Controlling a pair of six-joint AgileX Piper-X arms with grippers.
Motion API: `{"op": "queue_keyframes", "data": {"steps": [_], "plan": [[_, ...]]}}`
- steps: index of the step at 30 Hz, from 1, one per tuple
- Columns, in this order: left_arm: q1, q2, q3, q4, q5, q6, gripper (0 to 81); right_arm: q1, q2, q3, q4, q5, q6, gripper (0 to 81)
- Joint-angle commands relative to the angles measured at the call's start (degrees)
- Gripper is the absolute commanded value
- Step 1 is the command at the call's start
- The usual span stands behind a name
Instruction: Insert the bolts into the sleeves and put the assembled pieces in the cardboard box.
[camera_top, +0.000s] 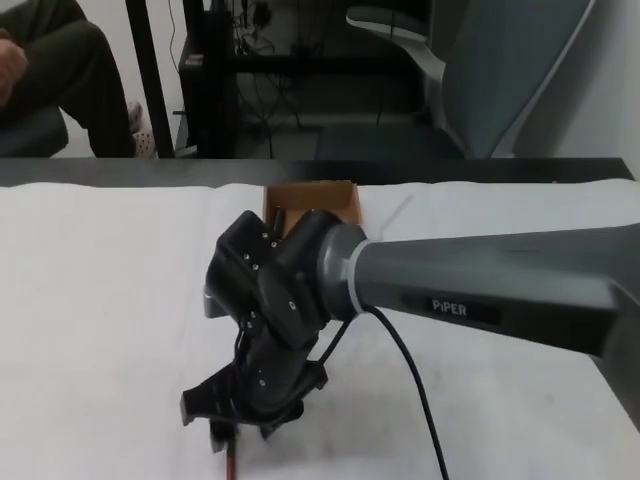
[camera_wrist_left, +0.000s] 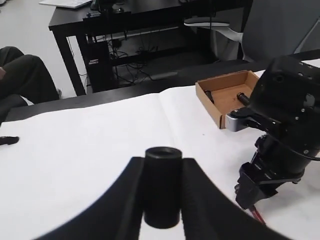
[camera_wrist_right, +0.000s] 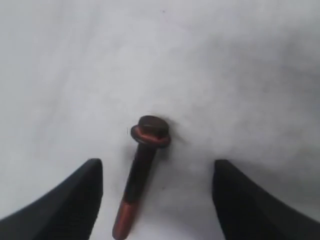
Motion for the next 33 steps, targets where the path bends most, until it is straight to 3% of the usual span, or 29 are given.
{"op": "queue_keyframes", "data": {"steps": [1, 4, 7, 9, 14, 15, 17, 22, 27, 33], "plan": [[0.1, 0.6, 0.4, -0.4, 1.1, -0.8, 1.8, 0.9, 1.1, -1.1, 1.9, 0.9, 0.0, 58.8], [0.1, 0.6, 0.4, -0.4, 1.0, -1.0, 1.8, 1.7, 1.1, -2.4, 1.6, 5.2, -0.2, 45.9], [0.1, 0.6, 0.4, -0.4, 1.0, -1.0, 1.8, 1.7, 1.2, -2.9, 1.8, 8.4, -1.7, 27.2], [0.1, 0.6, 0.4, -0.7, 1.0, -1.0, 1.8, 1.2, 1.8, -3.1, 2.3, 8.9, -2.0, 22.8], [0.1, 0.6, 0.4, -1.9, 1.6, -1.5, 1.8, 0.8, 4.3, -3.5, 7.4, 11.6, -3.0, 21.4], [0.1, 0.6, 0.4, -1.9, 1.8, -1.5, 1.8, 0.8, 4.3, -3.5, 8.3, 12.9, -3.8, 17.8], [0.1, 0.6, 0.4, -1.9, 2.0, -1.5, 1.8, 1.1, 3.5, -3.9, 9.2, 15.4, -6.8, 1.0], [0.1, 0.6, 0.7, -1.9, 2.7, -1.5, 1.8, 1.1, -4.1, -5.4, 7.3, 20.9, -10.3, 0.0], [0.1, 0.6, 5.3, -7.0, 9.0, -0.2, 1.8, -0.4, -15.9, -5.4, 7.1, 29.6, -14.6, 0.0], [0.1, 0.6, 13.6, -23.1, 15.4, -0.6, 1.8, -0.5, -32.3, -3.3, 6.4, 40.5, -20.4, 0.0]]}}
